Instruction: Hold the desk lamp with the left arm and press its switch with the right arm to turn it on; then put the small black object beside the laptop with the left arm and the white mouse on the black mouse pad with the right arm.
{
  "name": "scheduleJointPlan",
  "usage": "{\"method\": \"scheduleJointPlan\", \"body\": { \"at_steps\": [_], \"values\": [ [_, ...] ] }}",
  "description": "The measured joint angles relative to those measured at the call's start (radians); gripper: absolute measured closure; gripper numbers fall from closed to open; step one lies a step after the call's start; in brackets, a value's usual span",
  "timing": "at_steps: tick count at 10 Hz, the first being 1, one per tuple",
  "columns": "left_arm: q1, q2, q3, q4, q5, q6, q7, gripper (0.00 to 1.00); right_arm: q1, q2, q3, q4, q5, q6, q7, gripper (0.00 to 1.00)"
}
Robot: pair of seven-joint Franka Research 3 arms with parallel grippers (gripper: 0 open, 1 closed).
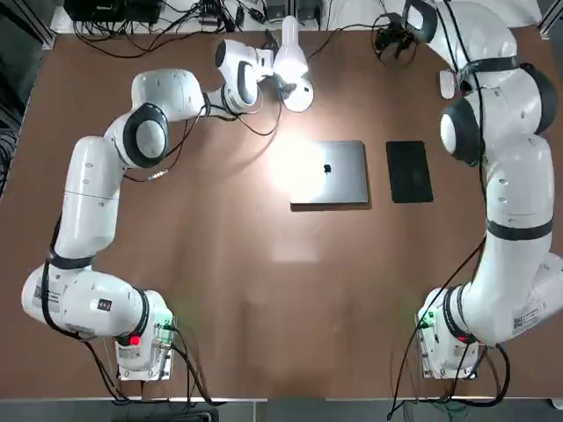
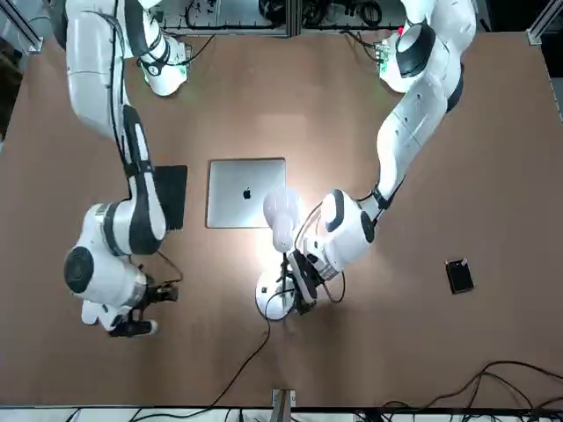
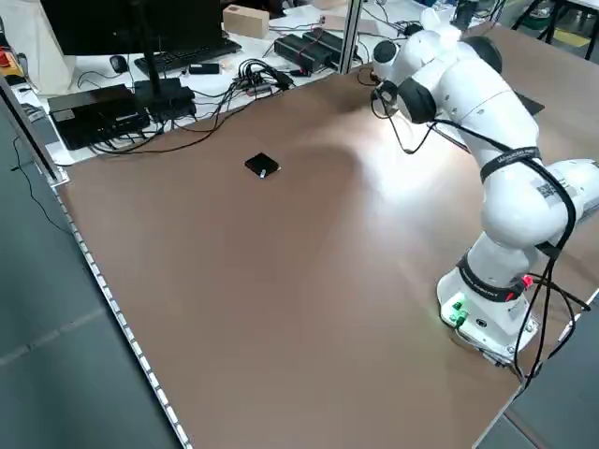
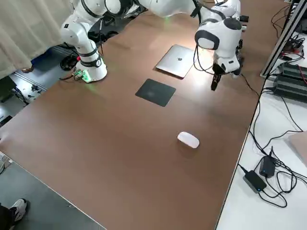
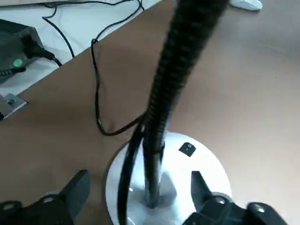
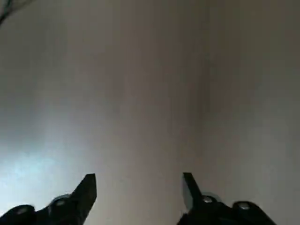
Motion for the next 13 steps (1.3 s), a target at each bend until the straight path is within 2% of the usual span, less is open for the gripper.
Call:
{"method": "scheduleJointPlan", "body": {
  "at_steps": [1,3,6,8,11,12,13],
  "values": [
    [0.029,-0.021,0.001,-0.035,0.000,-0.008,0.001,0.00,-0.018,0.001,-0.012,-0.003,-0.019,0.052,-0.019,0.00],
    [0.114,-0.099,0.000,-0.137,0.000,-0.075,0.008,0.00,-0.049,0.001,-0.025,-0.024,-0.034,0.201,-0.026,0.00],
    [0.258,-0.278,0.001,-0.273,0.000,-0.329,-0.043,0.00,-0.205,0.003,-0.030,-0.032,-0.037,0.226,-0.200,0.00],
    [0.334,-0.390,0.009,-0.302,0.000,-0.524,-0.154,0.00,-0.284,0.007,-0.021,-0.053,-0.036,0.224,-0.313,0.00],
    [0.392,-0.549,0.118,-0.310,0.000,-0.739,-0.338,0.00,-0.279,0.038,-0.007,-0.087,-0.036,0.224,-0.336,0.00],
    [0.417,-0.596,0.144,-0.311,0.026,-0.800,-0.422,0.00,-0.278,0.057,-0.006,-0.090,-0.036,0.226,-0.342,0.00],
    [0.436,-0.639,0.159,-0.312,0.102,-0.863,-0.535,0.00,-0.281,0.075,-0.007,-0.092,-0.036,0.229,-0.344,0.00]
  ]
}}
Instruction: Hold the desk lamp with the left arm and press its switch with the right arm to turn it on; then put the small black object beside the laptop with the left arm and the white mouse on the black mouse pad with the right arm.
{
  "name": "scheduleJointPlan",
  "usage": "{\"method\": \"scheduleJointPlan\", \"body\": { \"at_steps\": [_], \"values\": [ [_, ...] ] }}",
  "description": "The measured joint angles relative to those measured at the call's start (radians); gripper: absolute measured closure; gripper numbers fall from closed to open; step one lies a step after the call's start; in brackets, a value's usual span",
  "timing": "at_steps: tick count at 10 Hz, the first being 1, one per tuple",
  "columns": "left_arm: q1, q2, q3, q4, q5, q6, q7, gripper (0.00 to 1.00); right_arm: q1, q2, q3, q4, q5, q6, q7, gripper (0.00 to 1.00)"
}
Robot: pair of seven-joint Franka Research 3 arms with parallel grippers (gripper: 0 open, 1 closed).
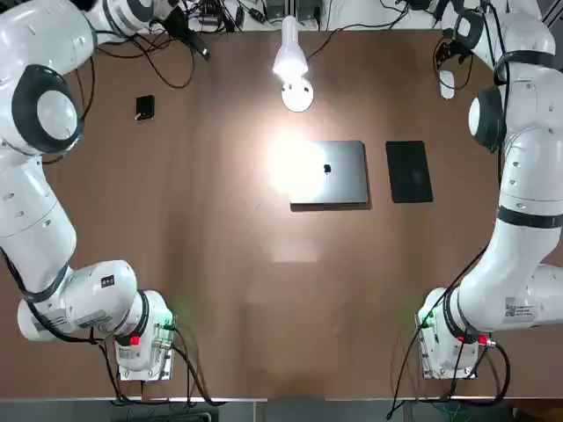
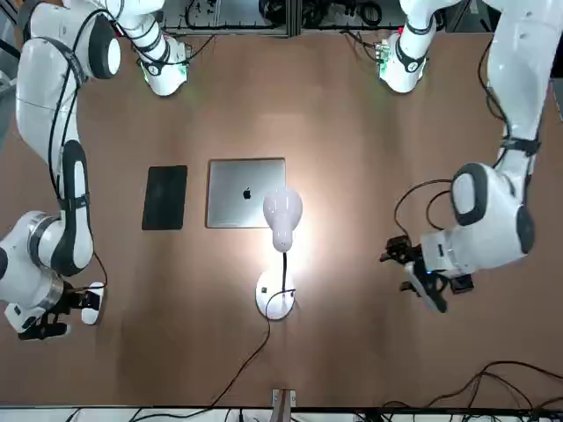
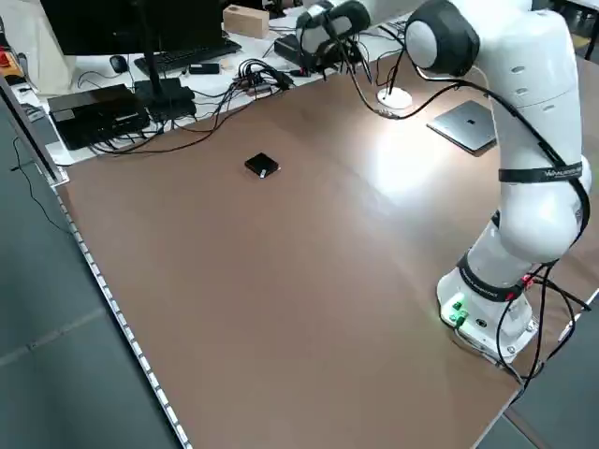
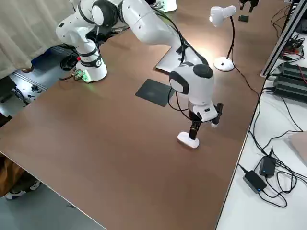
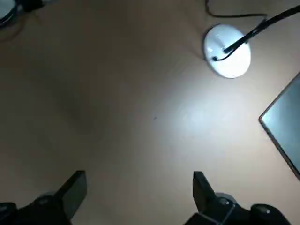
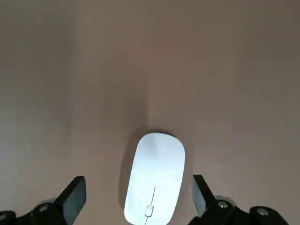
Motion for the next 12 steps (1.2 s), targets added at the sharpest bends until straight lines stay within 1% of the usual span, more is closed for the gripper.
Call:
{"method": "scheduleJointPlan", "body": {
  "at_steps": [1,2,3,4,5,7,8,9,10,11,12],
  "values": [
    [0.010,-0.039,0.007,-0.001,0.105,-0.054,-0.105,0.00,-0.011,0.014,-0.001,-0.001,0.000,0.001,-0.004,0.00],
    [0.013,-0.078,0.010,-0.001,0.182,-0.073,-0.198,0.00,-0.023,0.024,-0.001,-0.001,0.000,0.002,-0.011,0.00],
    [0.016,-0.122,0.018,-0.001,0.219,-0.082,-0.306,0.00,-0.032,0.033,-0.001,-0.001,0.000,0.002,-0.014,0.00],
    [0.037,-0.157,0.026,-0.005,0.230,-0.101,-0.401,0.00,-0.041,0.040,0.006,-0.002,0.000,0.002,-0.015,0.00],
    [0.069,-0.172,0.030,-0.016,0.232,-0.115,-0.458,0.00,-0.050,0.045,0.022,-0.002,0.000,0.002,-0.015,0.00],
    [0.136,-0.166,0.037,-0.059,0.233,-0.108,-0.501,0.00,-0.057,0.050,0.037,-0.002,0.000,0.002,-0.015,0.00],
    [0.173,-0.158,0.039,-0.095,0.233,-0.066,-0.501,0.00,-0.057,0.051,0.039,-0.002,0.000,0.002,-0.015,0.00],
    [0.188,-0.150,0.052,-0.146,0.233,0.005,-0.502,0.00,-0.058,0.054,0.042,-0.002,0.000,0.002,-0.015,0.00],
    [0.164,-0.140,0.104,-0.199,0.233,0.080,-0.502,0.00,-0.059,0.057,0.047,-0.002,0.000,0.002,-0.015,0.01],
    [0.101,-0.124,0.190,-0.232,0.233,0.142,-0.504,0.00,-0.059,0.062,0.052,-0.002,0.002,0.006,-0.014,0.04],
    [0.044,-0.097,0.268,-0.245,0.232,0.197,-0.505,0.00,-0.060,0.065,0.054,-0.002,0.008,0.012,-0.014,0.14]
  ]
}}
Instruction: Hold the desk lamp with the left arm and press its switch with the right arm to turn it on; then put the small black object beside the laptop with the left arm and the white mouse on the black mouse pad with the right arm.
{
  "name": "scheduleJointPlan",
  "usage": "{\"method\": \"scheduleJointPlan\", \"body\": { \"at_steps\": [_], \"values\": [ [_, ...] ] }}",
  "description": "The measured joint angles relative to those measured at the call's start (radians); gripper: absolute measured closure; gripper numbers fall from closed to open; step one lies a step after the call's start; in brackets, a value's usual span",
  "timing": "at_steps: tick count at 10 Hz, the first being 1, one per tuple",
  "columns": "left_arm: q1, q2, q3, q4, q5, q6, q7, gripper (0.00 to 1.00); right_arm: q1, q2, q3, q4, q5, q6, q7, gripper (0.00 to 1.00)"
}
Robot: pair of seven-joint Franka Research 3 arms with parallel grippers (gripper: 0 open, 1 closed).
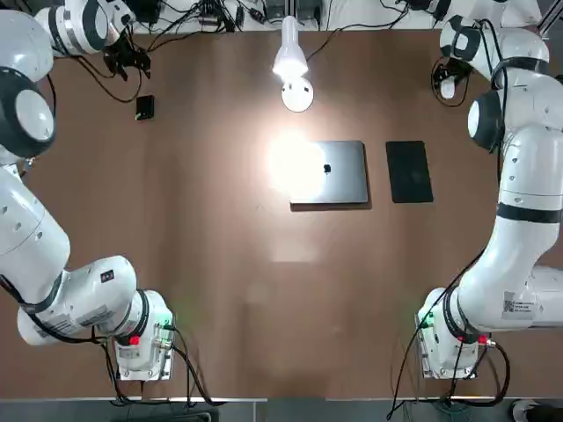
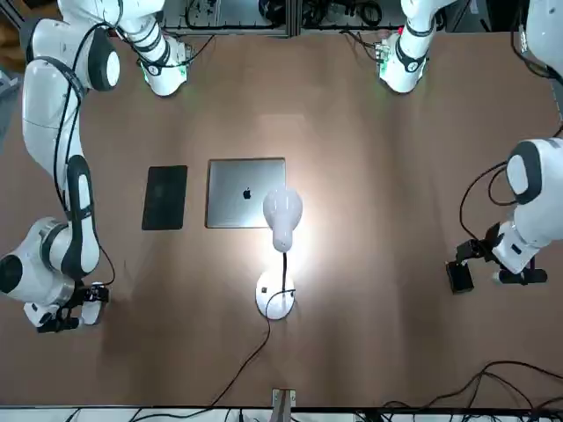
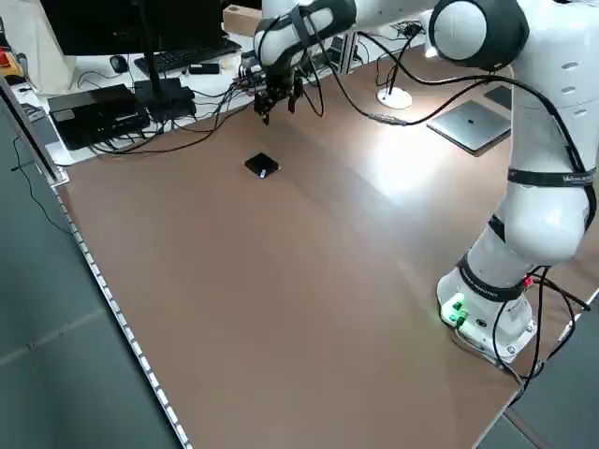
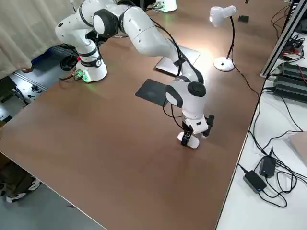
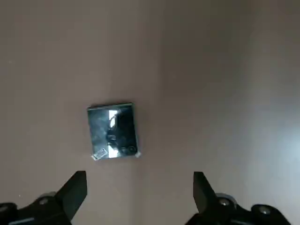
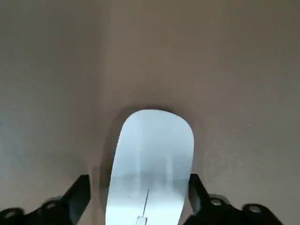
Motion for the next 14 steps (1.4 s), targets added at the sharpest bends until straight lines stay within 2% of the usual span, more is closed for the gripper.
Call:
{"method": "scheduleJointPlan", "body": {
  "at_steps": [1,2,4,6,7,8,10,12,13,14],
  "values": [
    [-0.023,0.032,0.041,-0.002,-0.002,0.047,0.000,0.00,0.000,0.000,0.001,0.000,0.008,0.003,0.000,0.29],
    [-0.038,0.067,0.086,0.000,-0.022,0.078,0.013,0.00,0.000,0.000,0.003,0.002,0.010,0.005,0.000,0.38],
    [-0.057,0.134,0.147,0.023,-0.132,0.101,0.099,0.00,0.005,-0.008,0.010,0.016,0.011,-0.012,0.001,0.38],
    [-0.062,0.204,0.152,0.077,-0.156,0.111,0.122,0.00,0.047,-0.069,0.013,0.032,0.011,-0.223,0.007,0.38],
    [-0.070,0.226,0.152,0.096,-0.156,0.120,0.122,0.00,0.089,-0.119,0.007,0.006,0.011,-0.305,0.025,0.38],
    [-0.078,0.239,0.153,0.104,-0.156,0.125,0.120,0.00,0.145,-0.195,-0.008,-0.101,0.011,-0.289,0.041,0.38],
    [-0.089,0.258,0.153,0.109,-0.156,0.137,0.101,0.00,0.256,-0.397,-0.031,-0.467,0.011,-0.045,0.060,0.38],
    [-0.091,0.266,0.158,0.111,-0.156,0.145,0.088,0.00,0.301,-0.578,-0.033,-0.819,0.011,0.129,0.072,0.38],
    [-0.090,0.266,0.169,0.113,-0.156,0.147,0.087,0.00,0.303,-0.645,-0.034,-0.949,0.010,0.188,0.072,0.38],
    [-0.090,0.266,0.175,0.114,-0.156,0.147,0.085,0.00,0.304,-0.691,-0.034,-1.046,0.010,0.246,0.072,0.38]
  ]
}}
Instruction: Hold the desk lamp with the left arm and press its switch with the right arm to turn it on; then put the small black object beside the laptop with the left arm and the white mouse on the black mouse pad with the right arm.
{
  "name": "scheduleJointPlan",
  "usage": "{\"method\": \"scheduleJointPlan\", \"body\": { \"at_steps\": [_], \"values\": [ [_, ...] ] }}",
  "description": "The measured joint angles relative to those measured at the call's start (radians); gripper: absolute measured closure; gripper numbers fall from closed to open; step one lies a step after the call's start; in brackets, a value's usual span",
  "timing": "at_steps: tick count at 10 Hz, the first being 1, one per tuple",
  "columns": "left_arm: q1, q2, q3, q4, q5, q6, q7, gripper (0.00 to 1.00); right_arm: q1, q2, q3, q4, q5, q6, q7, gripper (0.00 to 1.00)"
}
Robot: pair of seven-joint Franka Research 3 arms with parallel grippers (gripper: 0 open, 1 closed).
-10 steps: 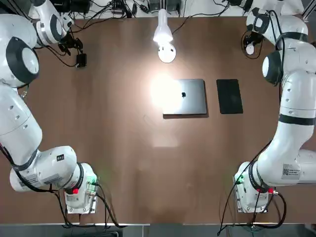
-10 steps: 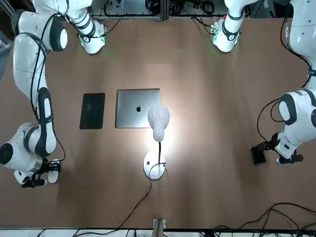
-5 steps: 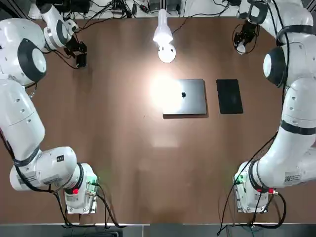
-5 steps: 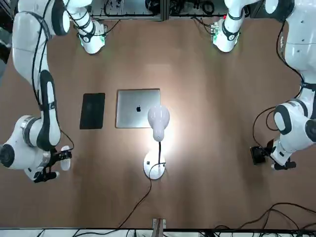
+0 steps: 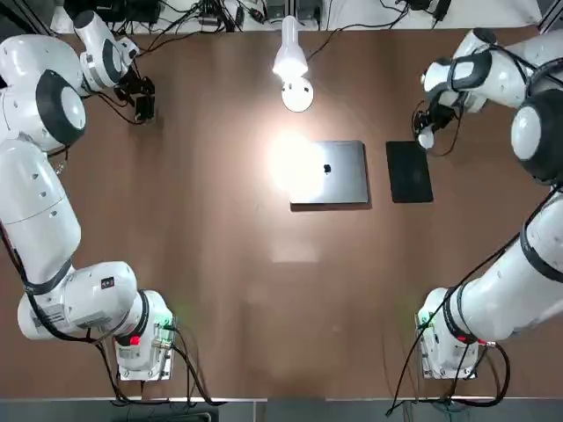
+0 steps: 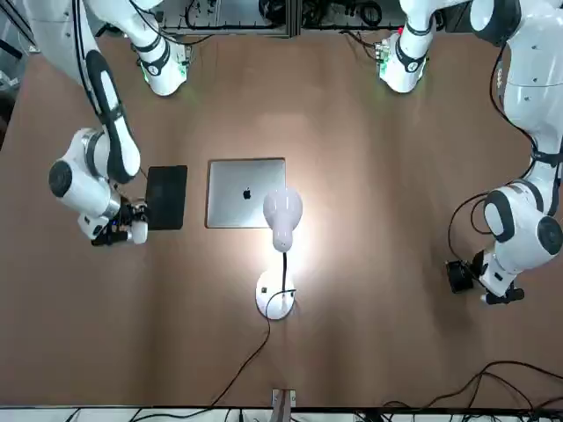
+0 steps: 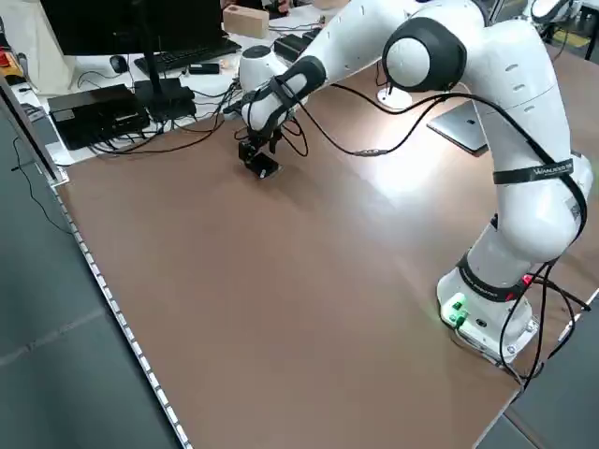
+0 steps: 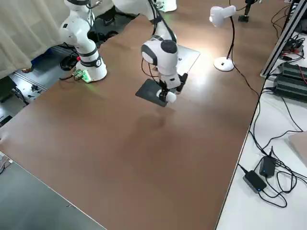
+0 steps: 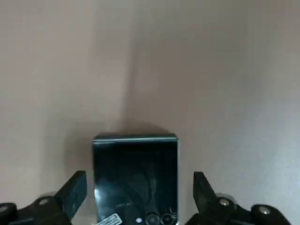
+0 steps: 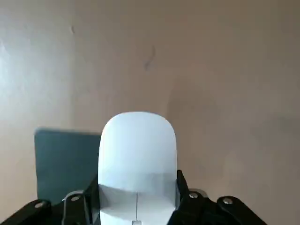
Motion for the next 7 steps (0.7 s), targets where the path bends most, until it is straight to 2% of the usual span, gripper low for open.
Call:
{"method": "scheduleJointPlan", "body": {
  "at_steps": [2,3,7],
  "values": [
    [-0.002,0.001,0.000,0.000,0.000,0.001,-0.014,0.00,0.009,-0.027,0.002,-0.126,0.000,0.124,0.000,0.38],
    [-0.010,0.003,0.000,0.000,0.000,0.006,-0.027,0.00,0.025,-0.027,0.003,-0.161,0.001,0.166,0.013,0.38],
    [-0.026,0.012,0.003,0.000,0.000,0.022,-0.048,0.00,0.135,-0.027,0.006,-0.174,0.001,0.193,0.140,0.38]
  ]
}}
